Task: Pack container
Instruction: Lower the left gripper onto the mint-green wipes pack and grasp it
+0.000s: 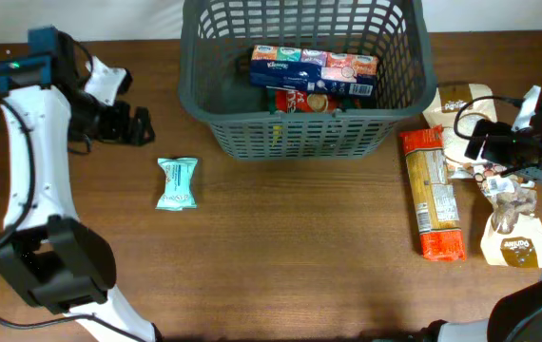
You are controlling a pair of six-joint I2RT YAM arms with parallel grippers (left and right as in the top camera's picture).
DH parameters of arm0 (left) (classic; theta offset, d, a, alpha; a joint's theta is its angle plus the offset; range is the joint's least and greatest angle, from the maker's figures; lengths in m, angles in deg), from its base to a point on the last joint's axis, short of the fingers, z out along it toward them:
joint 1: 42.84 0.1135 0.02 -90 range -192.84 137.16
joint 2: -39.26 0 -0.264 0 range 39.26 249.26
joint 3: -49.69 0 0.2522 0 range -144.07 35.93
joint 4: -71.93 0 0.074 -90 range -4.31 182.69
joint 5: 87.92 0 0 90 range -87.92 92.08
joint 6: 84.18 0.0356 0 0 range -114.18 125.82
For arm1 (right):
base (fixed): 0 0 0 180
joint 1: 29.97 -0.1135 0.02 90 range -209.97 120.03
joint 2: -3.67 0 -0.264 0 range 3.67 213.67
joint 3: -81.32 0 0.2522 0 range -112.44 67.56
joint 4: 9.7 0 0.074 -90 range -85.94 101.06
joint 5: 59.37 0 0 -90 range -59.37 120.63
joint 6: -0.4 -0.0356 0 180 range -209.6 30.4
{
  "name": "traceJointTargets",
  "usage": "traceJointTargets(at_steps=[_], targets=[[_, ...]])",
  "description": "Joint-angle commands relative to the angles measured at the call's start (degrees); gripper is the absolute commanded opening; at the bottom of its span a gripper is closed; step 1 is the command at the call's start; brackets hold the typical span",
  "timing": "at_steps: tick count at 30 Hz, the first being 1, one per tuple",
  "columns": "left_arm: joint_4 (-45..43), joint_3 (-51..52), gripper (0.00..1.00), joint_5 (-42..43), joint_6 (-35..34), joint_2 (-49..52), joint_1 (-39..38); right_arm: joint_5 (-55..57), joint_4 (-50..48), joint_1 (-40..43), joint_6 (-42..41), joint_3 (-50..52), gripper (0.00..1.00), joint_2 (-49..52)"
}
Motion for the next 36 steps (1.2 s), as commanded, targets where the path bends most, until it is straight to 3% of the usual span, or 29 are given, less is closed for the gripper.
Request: traceJointTargets(at_steps=[1,7,11,15,17,24,36], targets=[[-4.0,6.5,0.99,1.7,-3.4,-0.2,0.1,-0.5,0.0,0.2,0.4,-1.0,0.99,0.5],[-8.7,13.9,0.99,9.3,-3.4,-0.2,0.1,-0.5,0.0,0.2,0.4,-1.0,0.99,0.5],[-10.3,16.4,0.97,9.8,-3.4,0.1,0.0,-0.5,0.0,0.2,0.4,-1.0,0.99,0.5],[-10.3,17.1,0.82,2.0,-7.0,1.3,-1.4,-0.5,0.0,0.2,0.4,-1.0,0.99,0.5],[-10.4,17.0,0.81,-3.4,-10.1,1.8,-3.0,-0.5,0.0,0.2,0.4,-1.0,0.99,0.5],[-13.7,17.1,0.8,-8.3,-14.6,2.2,-8.7,-0.5,0.0,0.2,0.4,-1.0,0.99,0.5],[-16.1,18.5,0.79,-7.2,-17.9,6.6,-10.4,-0.5,0.0,0.2,0.4,-1.0,0.99,0.5]])
